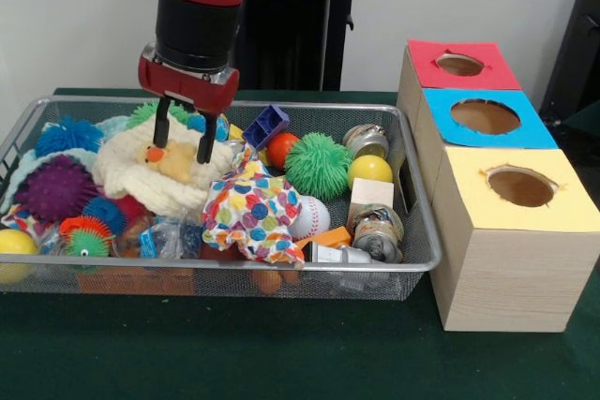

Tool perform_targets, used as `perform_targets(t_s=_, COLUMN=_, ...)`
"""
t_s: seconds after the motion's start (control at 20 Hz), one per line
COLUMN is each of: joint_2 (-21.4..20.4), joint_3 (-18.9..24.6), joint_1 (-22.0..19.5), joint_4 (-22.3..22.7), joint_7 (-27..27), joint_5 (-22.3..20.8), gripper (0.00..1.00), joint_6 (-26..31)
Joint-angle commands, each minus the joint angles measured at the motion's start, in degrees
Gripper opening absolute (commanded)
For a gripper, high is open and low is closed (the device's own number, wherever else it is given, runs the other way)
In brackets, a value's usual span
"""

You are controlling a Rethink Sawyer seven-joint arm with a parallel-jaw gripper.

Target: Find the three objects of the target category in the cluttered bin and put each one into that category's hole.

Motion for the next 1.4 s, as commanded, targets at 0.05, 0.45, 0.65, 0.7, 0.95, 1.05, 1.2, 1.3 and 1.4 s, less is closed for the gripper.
perform_targets(t_s=0.05, joint_2=6.2, joint_3=1.1, joint_1=0.1, joint_4=-2.1, joint_7=5.7, joint_5=-0.9, gripper=1.0, joint_6=-2.0)
perform_targets(t_s=0.45, joint_2=9.3, joint_3=0.8, joint_1=-0.1, joint_4=-3.7, joint_7=5.9, joint_5=-1.6, gripper=1.0, joint_6=-5.2)
perform_targets(t_s=0.65, joint_2=9.7, joint_3=0.8, joint_1=-0.1, joint_4=-3.8, joint_7=5.6, joint_5=-1.3, gripper=1.0, joint_6=-5.5)
perform_targets(t_s=0.7, joint_2=9.8, joint_3=0.7, joint_1=-0.1, joint_4=-3.7, joint_7=5.6, joint_5=-1.2, gripper=1.0, joint_6=-5.8)
perform_targets(t_s=0.95, joint_2=10.0, joint_3=-1.1, joint_1=1.5, joint_4=-3.5, joint_7=5.5, joint_5=-1.6, gripper=0.0, joint_6=-6.7)
perform_targets(t_s=1.05, joint_2=9.9, joint_3=-0.9, joint_1=1.5, joint_4=-3.4, joint_7=5.5, joint_5=-1.7, gripper=0.0, joint_6=-7.1)
perform_targets(t_s=1.2, joint_2=9.7, joint_3=-0.9, joint_1=1.7, joint_4=-3.2, joint_7=5.6, joint_5=-1.2, gripper=0.0, joint_6=-7.0)
perform_targets(t_s=1.3, joint_2=9.7, joint_3=-0.1, joint_1=1.2, joint_4=-3.2, joint_7=5.2, joint_5=-0.5, gripper=0.0, joint_6=-5.6)
perform_targets(t_s=1.4, joint_2=9.8, joint_3=0.0, joint_1=1.2, joint_4=-3.4, joint_7=4.9, joint_5=-0.5, gripper=0.0, joint_6=-5.0)
